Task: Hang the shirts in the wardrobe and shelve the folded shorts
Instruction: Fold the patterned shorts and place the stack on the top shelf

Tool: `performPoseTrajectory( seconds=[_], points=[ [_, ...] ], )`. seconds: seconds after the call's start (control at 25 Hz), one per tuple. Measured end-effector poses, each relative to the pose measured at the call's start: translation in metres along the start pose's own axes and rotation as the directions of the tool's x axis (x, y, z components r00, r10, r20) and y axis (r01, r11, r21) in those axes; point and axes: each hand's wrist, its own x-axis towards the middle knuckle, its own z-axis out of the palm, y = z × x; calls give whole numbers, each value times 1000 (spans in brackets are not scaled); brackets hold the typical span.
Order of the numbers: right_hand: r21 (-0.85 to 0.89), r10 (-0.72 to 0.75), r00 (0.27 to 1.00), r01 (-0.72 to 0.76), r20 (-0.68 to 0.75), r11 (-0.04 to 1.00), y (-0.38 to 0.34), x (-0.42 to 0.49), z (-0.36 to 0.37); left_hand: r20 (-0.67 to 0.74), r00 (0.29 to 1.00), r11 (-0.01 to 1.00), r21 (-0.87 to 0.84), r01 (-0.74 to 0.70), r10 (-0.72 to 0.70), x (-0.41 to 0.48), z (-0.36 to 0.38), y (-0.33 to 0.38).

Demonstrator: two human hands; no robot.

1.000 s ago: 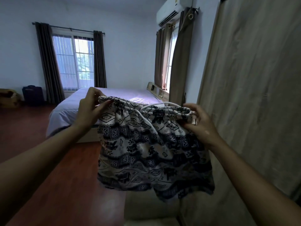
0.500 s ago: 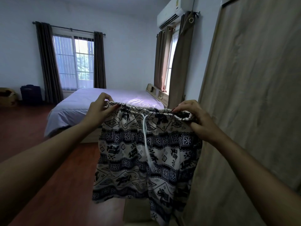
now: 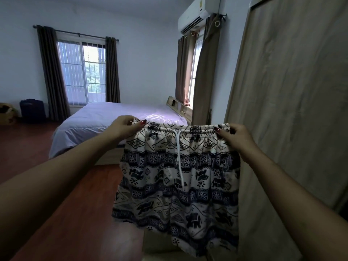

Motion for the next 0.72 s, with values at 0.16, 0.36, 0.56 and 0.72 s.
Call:
performPoseTrajectory(
  seconds=[0.16, 0.36, 0.56, 0.72],
  points=[
    [50, 147, 978, -141, -146, 989, -16, -11, 33, -12, 990, 969, -203, 139, -144, -9, 41, 26],
    [288, 78, 966, -150, 247, 946, -64, -38, 62, 133, 991, 984, -178, 30, -6, -20, 67, 55],
    [441, 31, 919, -219, 393, 871, -74, -52, 63, 200, 979, 976, -218, 13, 31, -32, 66, 58],
    [259, -111, 940, 25, 324, 966, -64, -47, 57, 196, 979, 978, -210, -14, 56, -35, 56, 57]
  ],
)
